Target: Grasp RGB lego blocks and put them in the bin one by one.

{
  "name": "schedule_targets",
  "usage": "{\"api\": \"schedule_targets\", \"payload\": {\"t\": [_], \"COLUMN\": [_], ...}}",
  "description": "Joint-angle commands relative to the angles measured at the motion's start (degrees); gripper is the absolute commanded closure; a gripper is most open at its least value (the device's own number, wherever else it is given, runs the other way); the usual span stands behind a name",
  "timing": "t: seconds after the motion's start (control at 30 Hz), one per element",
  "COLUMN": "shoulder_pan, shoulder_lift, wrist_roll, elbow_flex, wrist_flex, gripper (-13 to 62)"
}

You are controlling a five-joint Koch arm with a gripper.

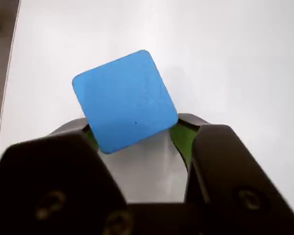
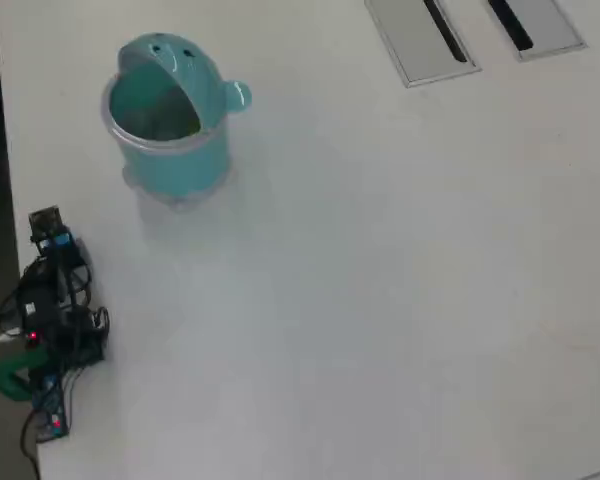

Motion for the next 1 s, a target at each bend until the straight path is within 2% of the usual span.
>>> {"api": "schedule_targets", "payload": {"t": [0.0,0.13,0.3,0.4,0.5,0.73,0.77,0.8,0.97], "shoulder_pan": [-0.6,-1.5,-2.3,-2.2,-1.8,0.4,0.6,1.1,5.4], "shoulder_lift": [-1.4,-4.2,-5.3,-5.3,-2.8,1.6,2.2,3.8,8.2], "wrist_roll": [0.4,0.9,3.1,3.1,3.2,3.2,3.2,3.3,3.2], "elbow_flex": [-4.7,-7.6,-10.7,-11.0,-11.5,-16.3,-17.4,-19.6,-27.3], "wrist_flex": [-4.0,-4.0,-3.3,-1.8,-0.3,4.0,4.7,6.3,11.5], "gripper": [23.6,23.7,32.4,33.0,37.9,37.9,38.3,42.5,42.5]}}
